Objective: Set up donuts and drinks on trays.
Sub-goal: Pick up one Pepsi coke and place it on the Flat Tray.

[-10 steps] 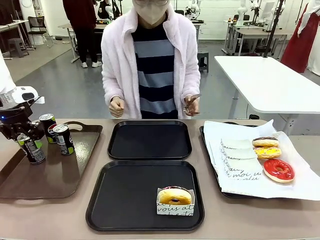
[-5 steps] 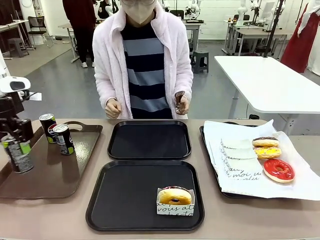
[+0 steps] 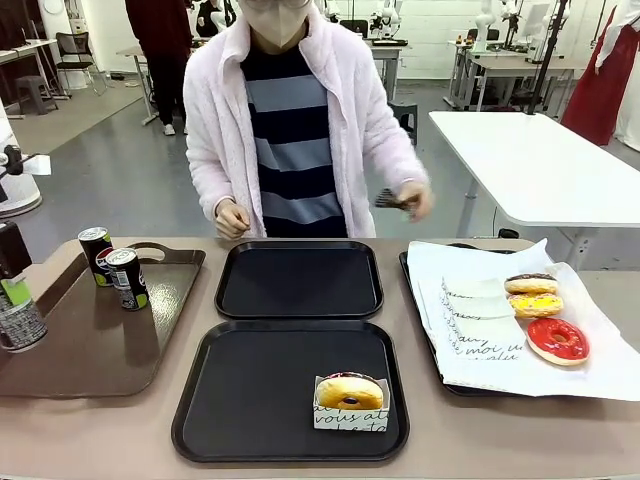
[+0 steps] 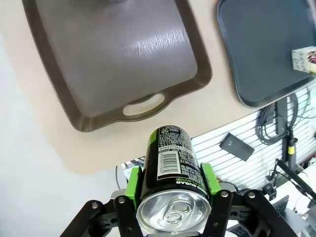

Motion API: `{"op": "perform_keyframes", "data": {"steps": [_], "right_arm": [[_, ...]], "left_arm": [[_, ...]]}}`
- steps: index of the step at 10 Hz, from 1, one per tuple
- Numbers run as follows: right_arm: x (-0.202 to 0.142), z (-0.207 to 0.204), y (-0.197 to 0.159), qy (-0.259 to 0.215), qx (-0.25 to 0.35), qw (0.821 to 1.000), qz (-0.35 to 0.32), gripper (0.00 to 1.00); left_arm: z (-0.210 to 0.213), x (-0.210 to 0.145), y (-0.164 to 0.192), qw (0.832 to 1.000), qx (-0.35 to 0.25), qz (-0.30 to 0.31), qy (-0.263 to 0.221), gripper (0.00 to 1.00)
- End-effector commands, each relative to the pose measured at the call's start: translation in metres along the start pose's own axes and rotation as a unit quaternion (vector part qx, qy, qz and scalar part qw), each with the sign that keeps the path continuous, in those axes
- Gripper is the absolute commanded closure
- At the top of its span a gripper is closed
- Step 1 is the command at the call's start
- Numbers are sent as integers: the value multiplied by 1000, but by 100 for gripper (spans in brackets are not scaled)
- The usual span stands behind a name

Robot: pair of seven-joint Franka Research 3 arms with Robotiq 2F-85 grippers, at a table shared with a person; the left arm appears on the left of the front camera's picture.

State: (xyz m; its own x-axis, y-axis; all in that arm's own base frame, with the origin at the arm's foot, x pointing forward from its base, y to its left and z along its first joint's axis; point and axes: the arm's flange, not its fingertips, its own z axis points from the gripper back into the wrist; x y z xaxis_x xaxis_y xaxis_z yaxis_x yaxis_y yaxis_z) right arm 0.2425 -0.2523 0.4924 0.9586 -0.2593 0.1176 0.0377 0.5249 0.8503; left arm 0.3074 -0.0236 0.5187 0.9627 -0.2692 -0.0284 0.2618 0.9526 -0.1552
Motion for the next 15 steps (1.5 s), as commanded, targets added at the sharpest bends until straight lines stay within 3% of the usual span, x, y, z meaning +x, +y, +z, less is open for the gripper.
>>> {"op": "perform_keyframes", "data": {"steps": [1,3,4,6,10,11,15], "right_arm": [[2,1,0,-3,13,1000,5,0],[2,1,0,-3,13,1000,5,0],[2,1,0,-3,13,1000,5,0],[2,1,0,-3,13,1000,5,0],[2,1,0,-3,13,1000,5,0],[2,1,0,-3,13,1000,5,0],[2,1,0,-3,13,1000,5,0]], "left_arm": [[-7,7,-5,999,18,-3,36,99],[-7,7,-5,999,18,-3,36,99],[-10,4,-3,1000,6,-4,22,42],[-23,4,-55,999,36,-10,-13,42],[-71,45,-149,995,85,-41,-30,42],[-89,57,-169,993,91,-49,-54,42],[-147,93,-210,992,73,-78,-62,42]]}}
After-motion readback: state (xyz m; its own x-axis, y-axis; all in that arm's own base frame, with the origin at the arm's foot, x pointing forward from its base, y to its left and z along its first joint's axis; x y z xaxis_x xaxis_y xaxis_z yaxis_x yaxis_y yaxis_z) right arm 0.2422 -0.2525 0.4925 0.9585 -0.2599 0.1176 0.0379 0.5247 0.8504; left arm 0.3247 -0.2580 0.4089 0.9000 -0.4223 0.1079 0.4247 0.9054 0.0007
